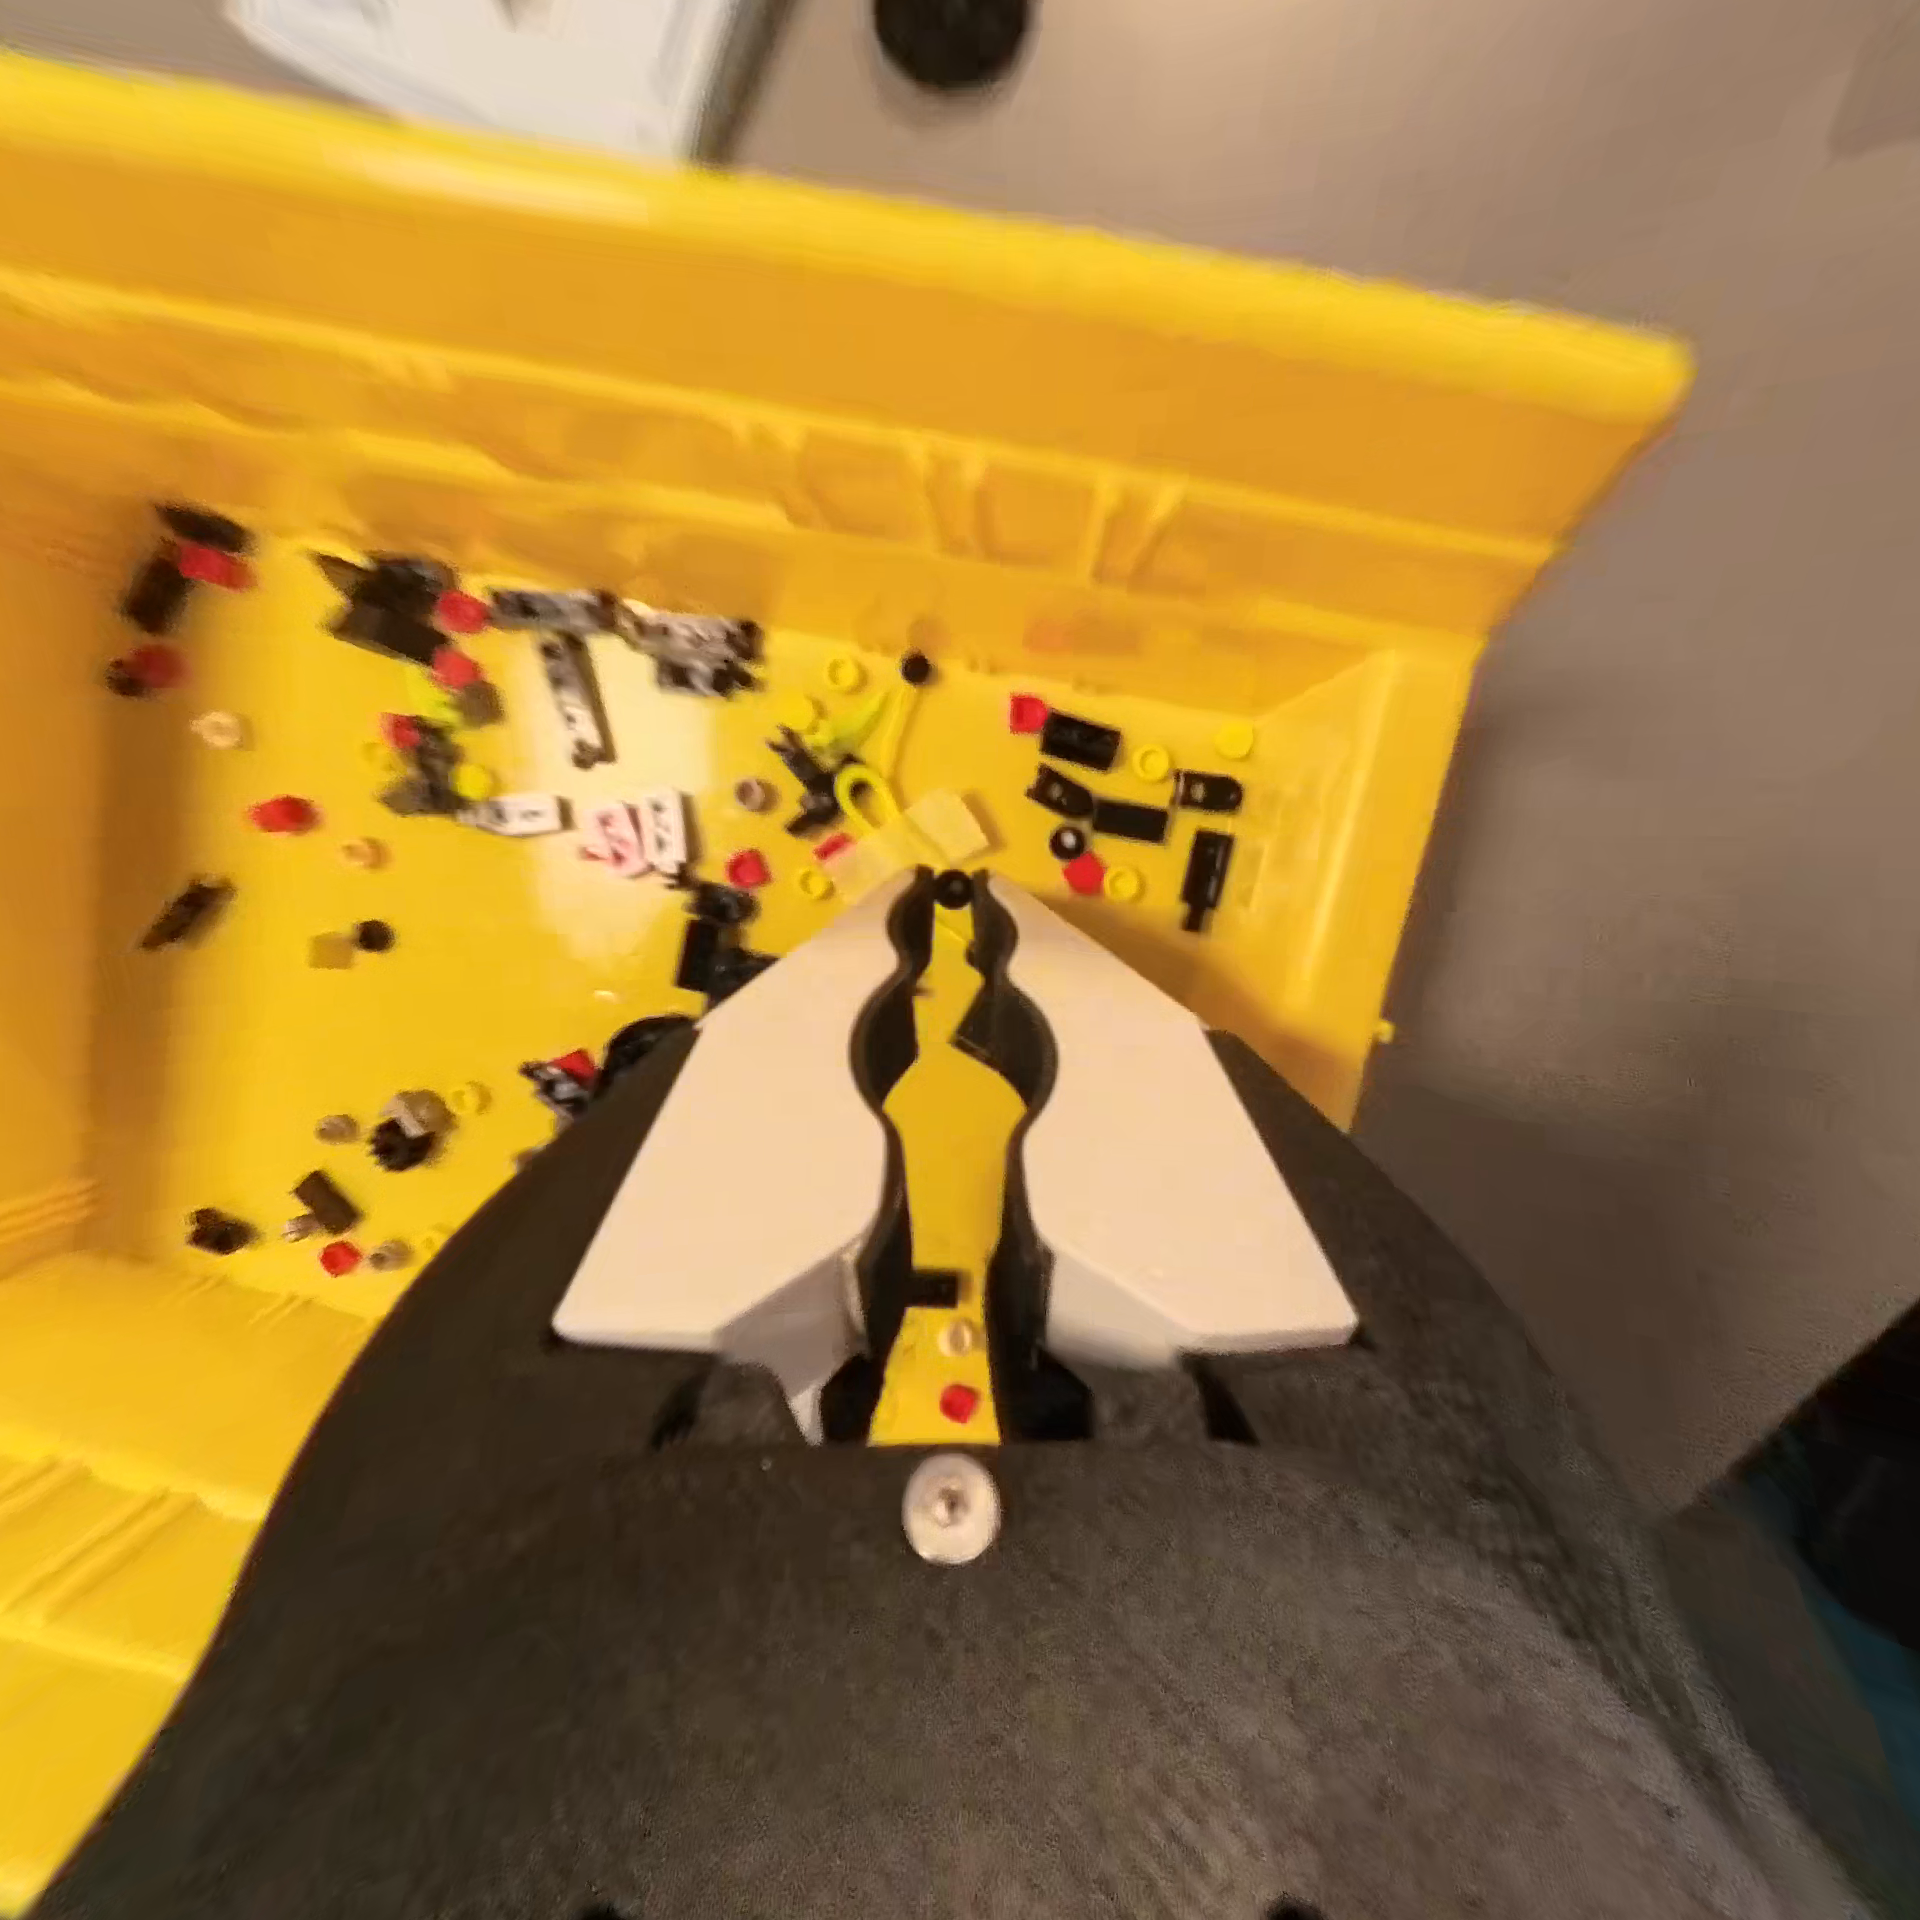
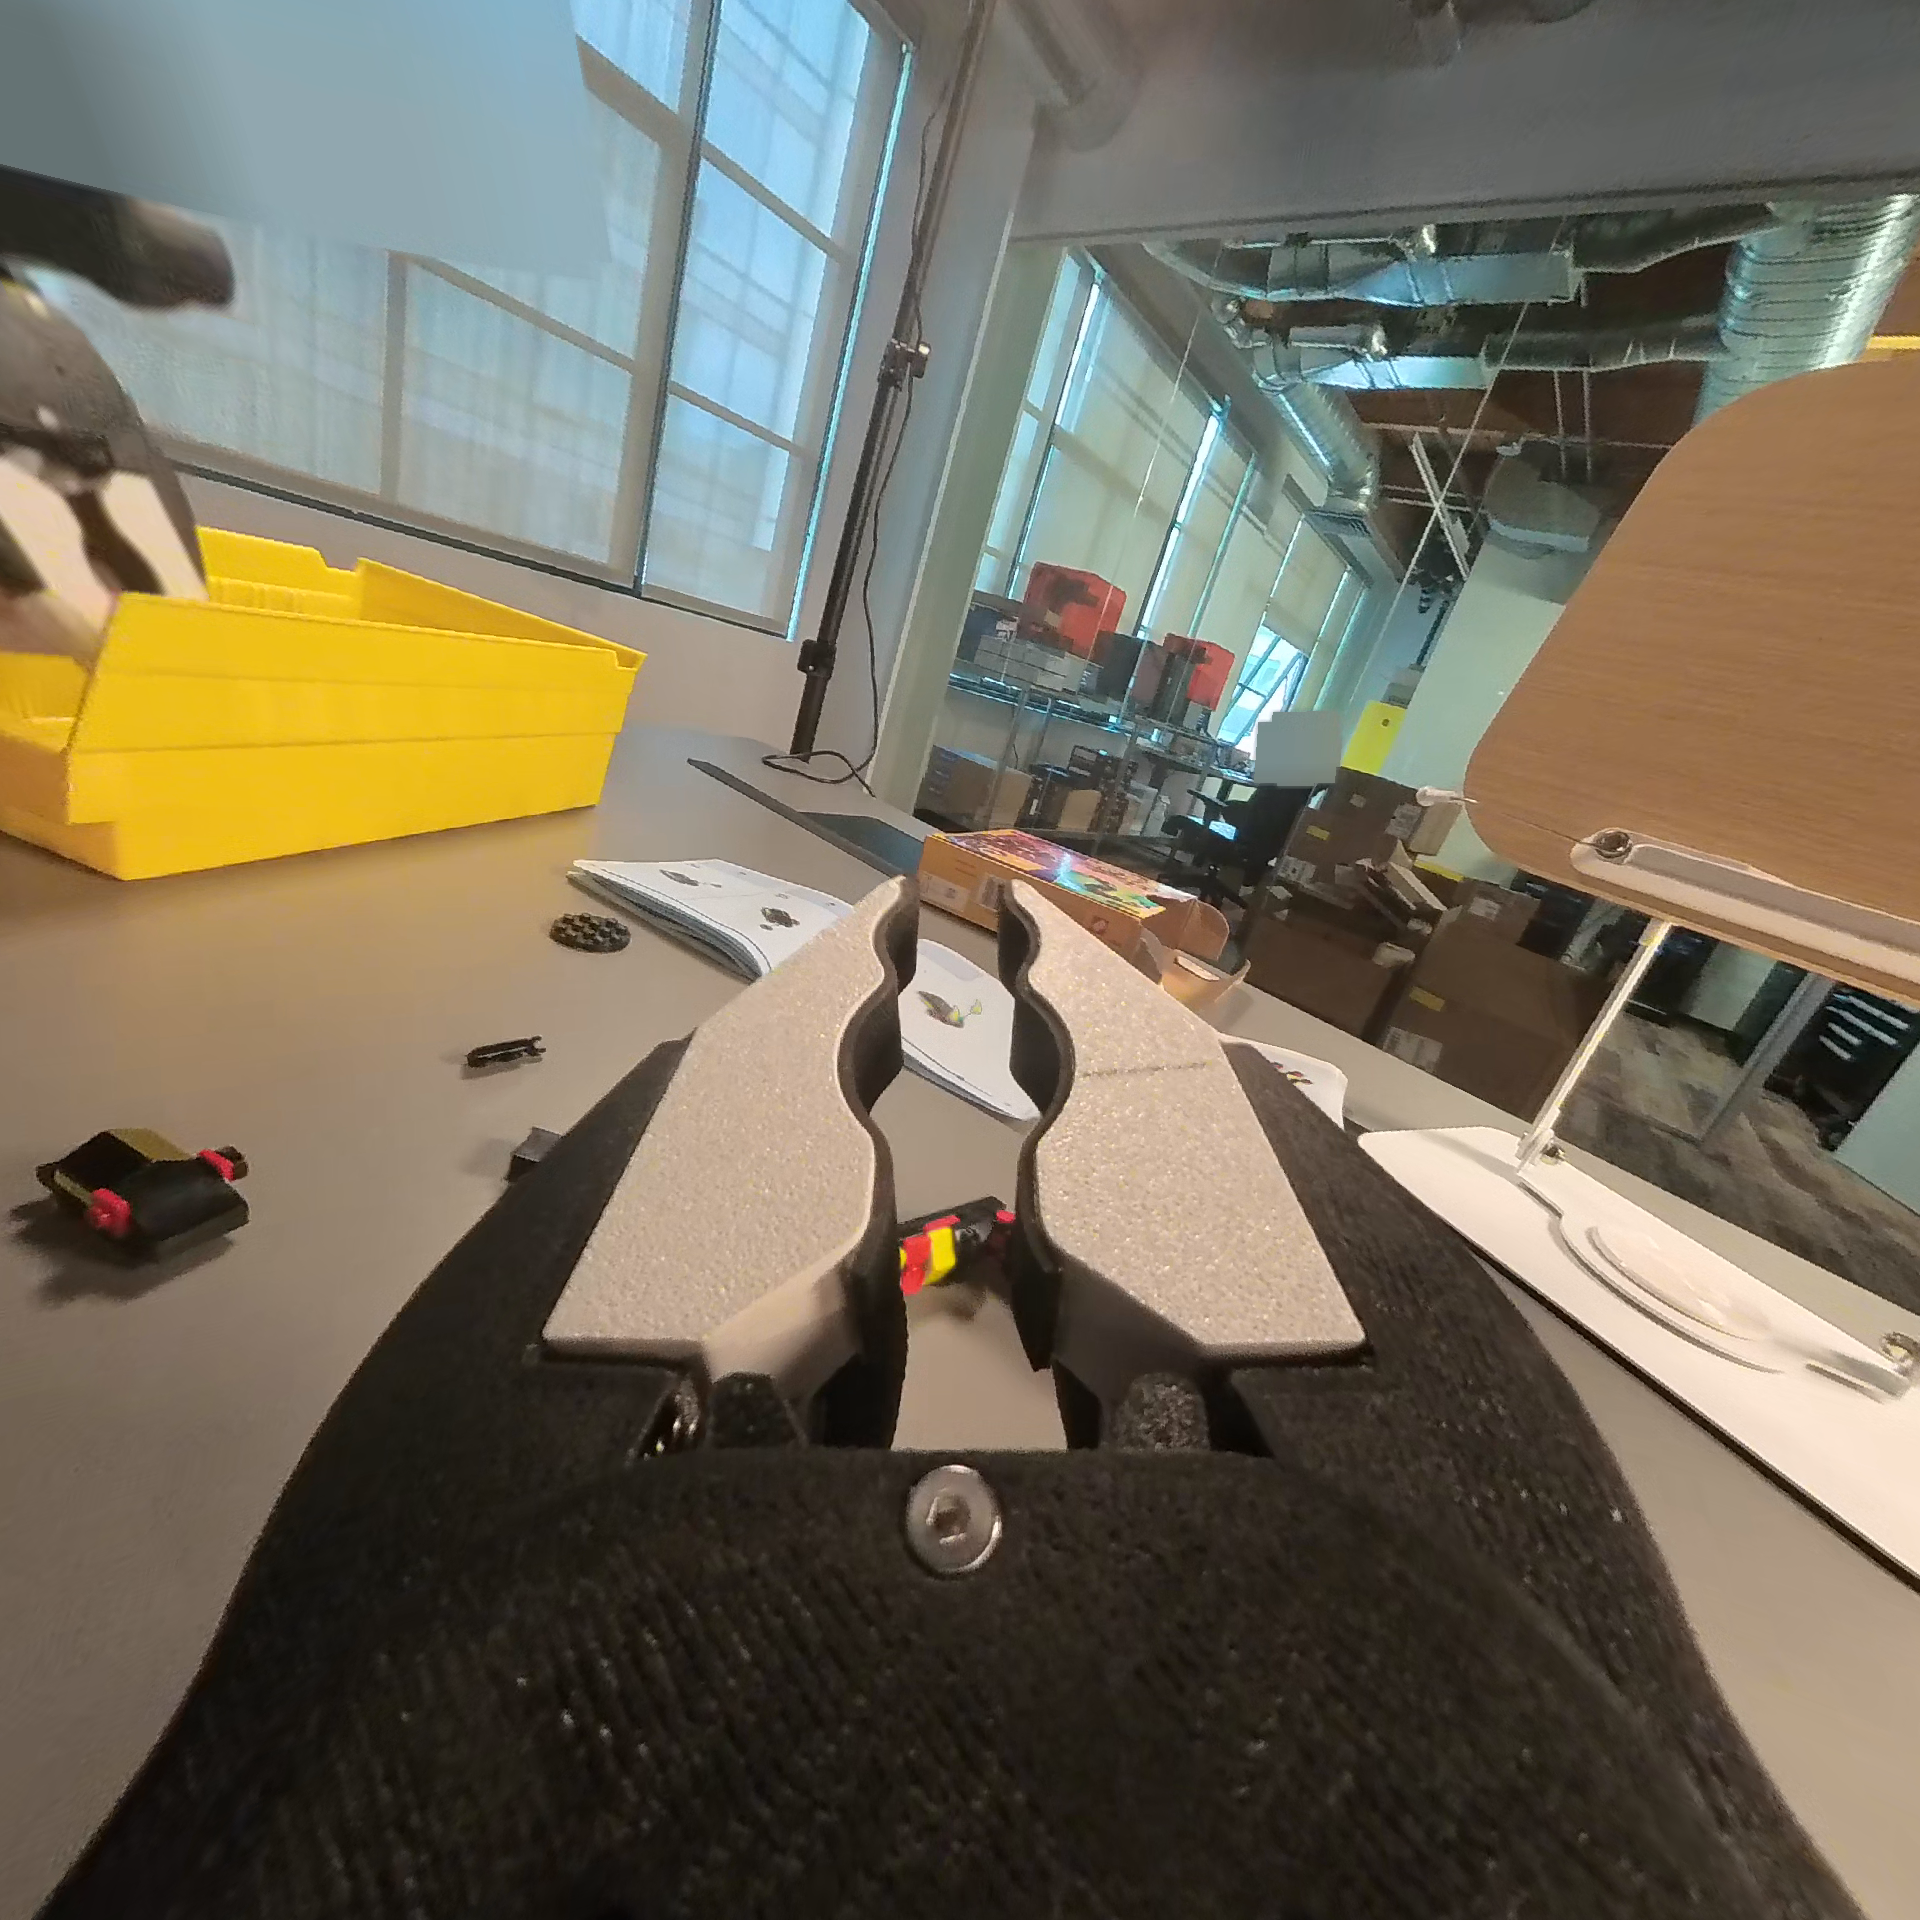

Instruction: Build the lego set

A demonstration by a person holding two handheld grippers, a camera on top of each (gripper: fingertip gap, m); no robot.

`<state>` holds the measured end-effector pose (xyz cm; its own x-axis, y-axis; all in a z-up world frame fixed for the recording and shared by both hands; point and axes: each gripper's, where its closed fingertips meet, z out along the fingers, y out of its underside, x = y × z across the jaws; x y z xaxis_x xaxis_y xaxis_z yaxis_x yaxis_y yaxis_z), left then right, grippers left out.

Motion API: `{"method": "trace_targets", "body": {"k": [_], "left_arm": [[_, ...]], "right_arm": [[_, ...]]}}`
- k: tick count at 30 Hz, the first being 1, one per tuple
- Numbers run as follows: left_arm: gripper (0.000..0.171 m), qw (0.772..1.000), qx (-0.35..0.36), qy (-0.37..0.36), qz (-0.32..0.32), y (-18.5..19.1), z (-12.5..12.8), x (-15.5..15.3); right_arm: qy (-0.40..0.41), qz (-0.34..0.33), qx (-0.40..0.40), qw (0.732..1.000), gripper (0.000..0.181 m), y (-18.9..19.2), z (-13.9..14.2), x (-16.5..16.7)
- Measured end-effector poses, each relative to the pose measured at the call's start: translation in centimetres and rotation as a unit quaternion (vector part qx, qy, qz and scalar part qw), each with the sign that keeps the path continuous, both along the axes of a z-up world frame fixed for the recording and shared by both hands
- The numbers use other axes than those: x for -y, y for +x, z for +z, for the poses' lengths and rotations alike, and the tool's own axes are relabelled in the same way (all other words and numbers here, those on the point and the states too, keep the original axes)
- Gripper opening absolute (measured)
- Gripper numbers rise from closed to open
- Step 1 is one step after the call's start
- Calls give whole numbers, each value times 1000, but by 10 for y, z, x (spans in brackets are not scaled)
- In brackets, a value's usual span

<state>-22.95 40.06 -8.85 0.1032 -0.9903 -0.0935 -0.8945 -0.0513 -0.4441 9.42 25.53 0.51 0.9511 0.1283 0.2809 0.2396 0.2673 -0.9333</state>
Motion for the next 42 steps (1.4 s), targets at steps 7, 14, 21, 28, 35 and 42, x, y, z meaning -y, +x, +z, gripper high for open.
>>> {"method": "trace_targets", "body": {"k": [7, 14, 21, 28, 35, 42], "left_arm": [[6, 965, 211, 134, -77, 52, 104, 36], [6, 951, 258, -48, -163, 162, 77, 153], [6, 969, 111, -29, -218, 232, -10, 186], [25, 980, 75, -39, -178, 249, -31, 187], [55, 978, 129, -53, -157, 222, -14, 181], [44, 973, 164, -55, -152, 179, -20, 173]], "right_arm": [[26, 14, 30, 999, 13, -9, 7, 9], [22, 43, 79, 996, 13, -20, 2, 14], [-40, 55, 158, 985, 15, -19, -24, 16], [-76, 54, 170, 981, 15, -5, -36, 18], [-88, 67, 180, 978, 15, -8, -42, 20], [-166, 219, 188, 943, 14, -57, -64, 38]]}}
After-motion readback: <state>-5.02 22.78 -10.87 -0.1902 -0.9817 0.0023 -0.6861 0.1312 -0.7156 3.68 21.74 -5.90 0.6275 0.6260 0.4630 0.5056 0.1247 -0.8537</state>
